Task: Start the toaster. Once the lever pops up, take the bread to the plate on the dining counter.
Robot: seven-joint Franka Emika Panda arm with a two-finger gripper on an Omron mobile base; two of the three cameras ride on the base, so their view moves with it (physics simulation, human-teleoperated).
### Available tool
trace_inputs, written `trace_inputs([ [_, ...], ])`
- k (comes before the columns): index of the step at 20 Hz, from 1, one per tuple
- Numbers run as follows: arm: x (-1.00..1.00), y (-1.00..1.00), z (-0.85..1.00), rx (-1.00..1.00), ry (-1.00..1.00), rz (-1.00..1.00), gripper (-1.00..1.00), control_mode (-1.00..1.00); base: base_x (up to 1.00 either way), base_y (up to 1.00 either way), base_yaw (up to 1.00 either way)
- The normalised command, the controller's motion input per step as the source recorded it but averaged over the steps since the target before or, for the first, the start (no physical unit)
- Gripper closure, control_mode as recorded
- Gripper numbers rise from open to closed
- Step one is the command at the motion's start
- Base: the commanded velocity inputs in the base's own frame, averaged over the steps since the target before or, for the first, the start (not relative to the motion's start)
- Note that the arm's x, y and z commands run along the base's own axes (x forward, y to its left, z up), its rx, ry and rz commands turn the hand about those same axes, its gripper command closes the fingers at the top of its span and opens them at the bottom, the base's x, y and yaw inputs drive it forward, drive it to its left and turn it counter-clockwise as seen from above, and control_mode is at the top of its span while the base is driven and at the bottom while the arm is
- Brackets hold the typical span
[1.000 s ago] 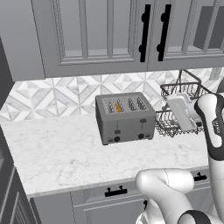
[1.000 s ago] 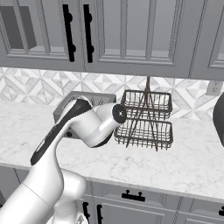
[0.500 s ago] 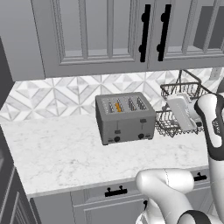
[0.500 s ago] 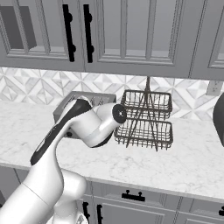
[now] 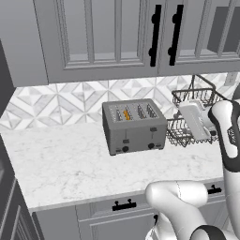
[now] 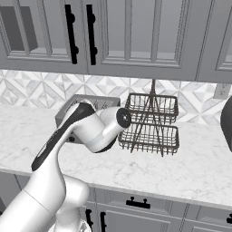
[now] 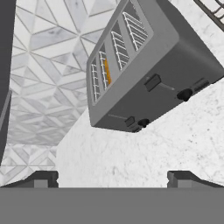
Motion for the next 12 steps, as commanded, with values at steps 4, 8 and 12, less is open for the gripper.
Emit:
trace_inputs([
  [4, 0.0, 0.0, 0.0, 0.0, 0.0, 0.0, -1.0, -1.0, 0.0, 0.0, 0.0],
  [8, 0.0, 0.0, 0.0, 0.0, 0.0, 0.0, -1.0, -1.0, 0.0, 0.0, 0.0],
  [12, 0.0, 0.0, 0.0, 0.0, 0.0, 0.0, -1.0, -1.0, 0.0, 0.0, 0.0],
])
